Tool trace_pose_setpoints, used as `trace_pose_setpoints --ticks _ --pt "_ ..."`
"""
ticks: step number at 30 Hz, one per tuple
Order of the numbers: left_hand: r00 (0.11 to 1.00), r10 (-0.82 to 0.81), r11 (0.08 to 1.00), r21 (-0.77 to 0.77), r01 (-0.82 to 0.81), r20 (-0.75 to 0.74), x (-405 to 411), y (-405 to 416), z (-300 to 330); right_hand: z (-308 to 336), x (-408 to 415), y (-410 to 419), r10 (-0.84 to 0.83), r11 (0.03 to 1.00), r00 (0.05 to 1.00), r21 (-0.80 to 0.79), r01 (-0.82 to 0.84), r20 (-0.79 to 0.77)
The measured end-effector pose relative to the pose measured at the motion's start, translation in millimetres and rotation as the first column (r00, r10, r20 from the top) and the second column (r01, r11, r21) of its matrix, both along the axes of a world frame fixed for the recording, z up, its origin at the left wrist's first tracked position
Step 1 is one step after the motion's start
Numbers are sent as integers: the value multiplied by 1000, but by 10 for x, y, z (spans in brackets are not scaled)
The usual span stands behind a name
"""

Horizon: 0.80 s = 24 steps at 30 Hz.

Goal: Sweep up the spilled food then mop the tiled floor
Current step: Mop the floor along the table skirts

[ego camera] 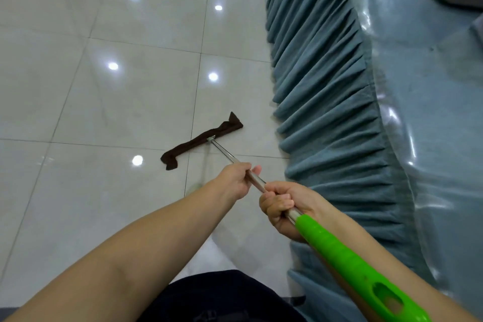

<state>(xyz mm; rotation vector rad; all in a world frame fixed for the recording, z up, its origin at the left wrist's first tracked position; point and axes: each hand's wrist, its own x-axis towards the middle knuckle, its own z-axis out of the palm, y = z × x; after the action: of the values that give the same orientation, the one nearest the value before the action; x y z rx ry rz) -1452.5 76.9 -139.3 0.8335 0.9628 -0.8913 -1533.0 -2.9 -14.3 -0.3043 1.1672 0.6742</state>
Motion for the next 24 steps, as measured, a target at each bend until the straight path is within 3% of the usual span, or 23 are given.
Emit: trace_pose_setpoints --ticks 13,24 --pt "998 -60 994 -92 59 1 2177 167 176 -34 2280 186 -131 989 989 84 125 65" --pt "999 -28 999 -40 29 25 3134 -96 115 -52 3263 -155 86 996 992 26 -89 97"
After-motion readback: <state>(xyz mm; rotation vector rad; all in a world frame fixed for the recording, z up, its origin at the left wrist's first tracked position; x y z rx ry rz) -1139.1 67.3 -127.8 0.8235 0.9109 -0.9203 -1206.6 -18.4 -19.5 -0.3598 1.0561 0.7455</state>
